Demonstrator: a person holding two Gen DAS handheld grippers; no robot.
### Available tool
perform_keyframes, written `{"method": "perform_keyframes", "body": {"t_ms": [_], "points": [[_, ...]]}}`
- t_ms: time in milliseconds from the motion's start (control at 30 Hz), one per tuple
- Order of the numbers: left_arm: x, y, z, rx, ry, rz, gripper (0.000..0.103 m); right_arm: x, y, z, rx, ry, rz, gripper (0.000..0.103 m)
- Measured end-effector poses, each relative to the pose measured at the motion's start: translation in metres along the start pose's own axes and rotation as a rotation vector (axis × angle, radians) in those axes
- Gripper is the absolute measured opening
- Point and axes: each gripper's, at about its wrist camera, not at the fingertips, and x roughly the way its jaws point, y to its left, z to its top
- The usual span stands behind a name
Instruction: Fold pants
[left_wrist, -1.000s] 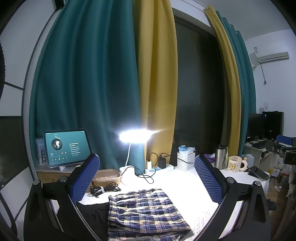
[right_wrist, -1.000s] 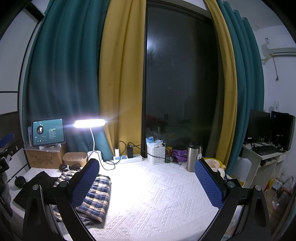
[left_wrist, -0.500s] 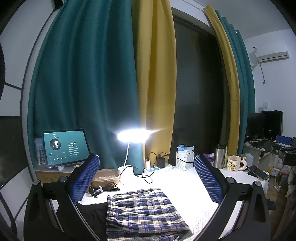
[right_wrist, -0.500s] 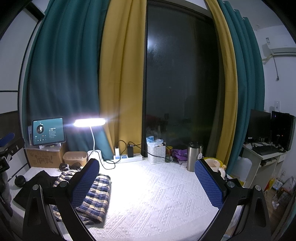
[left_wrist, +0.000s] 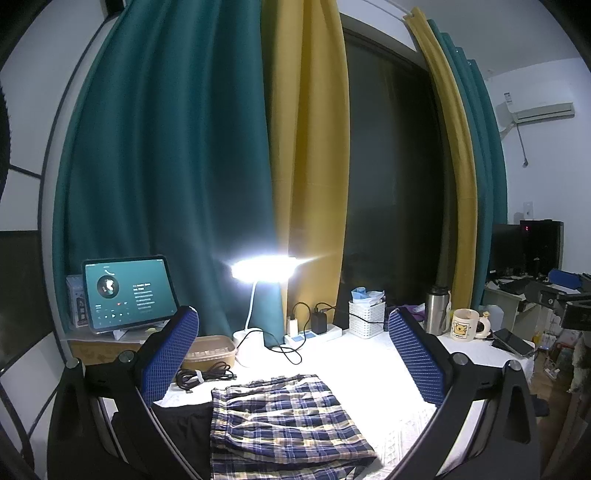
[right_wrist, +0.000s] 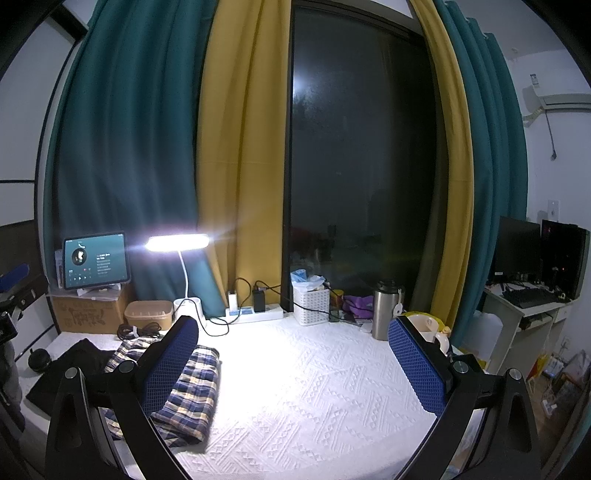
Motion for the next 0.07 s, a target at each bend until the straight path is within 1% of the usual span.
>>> {"method": "perform_keyframes", "body": {"t_ms": [67], "points": [[-0.0002,-0.0002,0.0001,0.001,0.000,0.000,0.102,-0.0002,-0.0003,-0.0001,0.001,0.001,0.000,0.103]]}}
